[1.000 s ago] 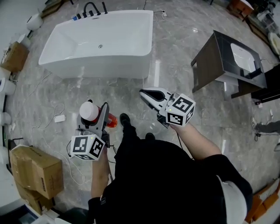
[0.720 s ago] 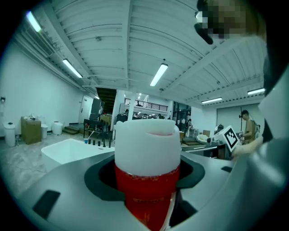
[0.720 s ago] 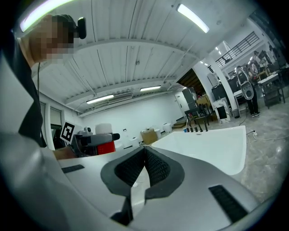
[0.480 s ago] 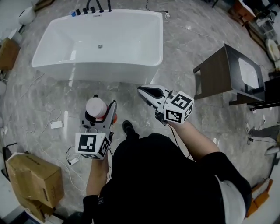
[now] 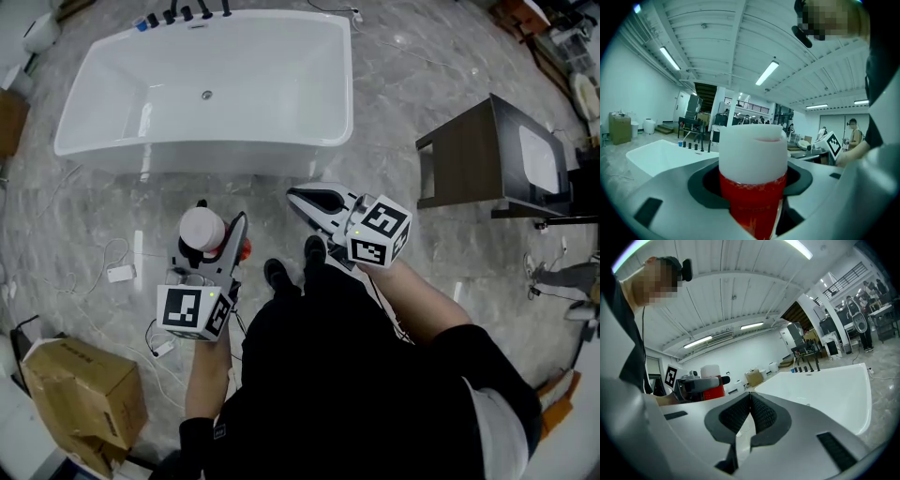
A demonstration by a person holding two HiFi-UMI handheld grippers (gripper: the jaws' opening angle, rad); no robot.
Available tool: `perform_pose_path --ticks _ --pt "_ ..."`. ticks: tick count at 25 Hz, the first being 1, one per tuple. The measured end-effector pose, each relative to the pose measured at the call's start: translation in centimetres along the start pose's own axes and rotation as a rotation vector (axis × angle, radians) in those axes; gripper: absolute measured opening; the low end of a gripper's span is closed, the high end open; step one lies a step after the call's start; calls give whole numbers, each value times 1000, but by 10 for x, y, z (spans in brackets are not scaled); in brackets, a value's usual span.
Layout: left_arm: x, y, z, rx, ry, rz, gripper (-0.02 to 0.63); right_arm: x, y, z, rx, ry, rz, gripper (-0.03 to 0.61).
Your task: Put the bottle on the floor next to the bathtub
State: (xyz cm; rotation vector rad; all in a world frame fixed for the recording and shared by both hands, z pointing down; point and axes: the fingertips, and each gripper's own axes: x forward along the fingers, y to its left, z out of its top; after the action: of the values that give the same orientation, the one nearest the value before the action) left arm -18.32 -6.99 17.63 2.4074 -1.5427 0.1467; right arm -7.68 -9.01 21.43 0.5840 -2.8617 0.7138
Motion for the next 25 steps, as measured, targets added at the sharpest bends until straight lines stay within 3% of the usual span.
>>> perform_pose_path --ticks 5,13,25 --pt "47 8 -8 -57 14 15 293 4 -41 3 22 26 12 28" --pt "94 40 -52 -71 71 46 293 28 -106 -43 68 95 -8 28" --pt "148 98 -175 -92 161 29 293 104 -164 -145 72 196 45 28"
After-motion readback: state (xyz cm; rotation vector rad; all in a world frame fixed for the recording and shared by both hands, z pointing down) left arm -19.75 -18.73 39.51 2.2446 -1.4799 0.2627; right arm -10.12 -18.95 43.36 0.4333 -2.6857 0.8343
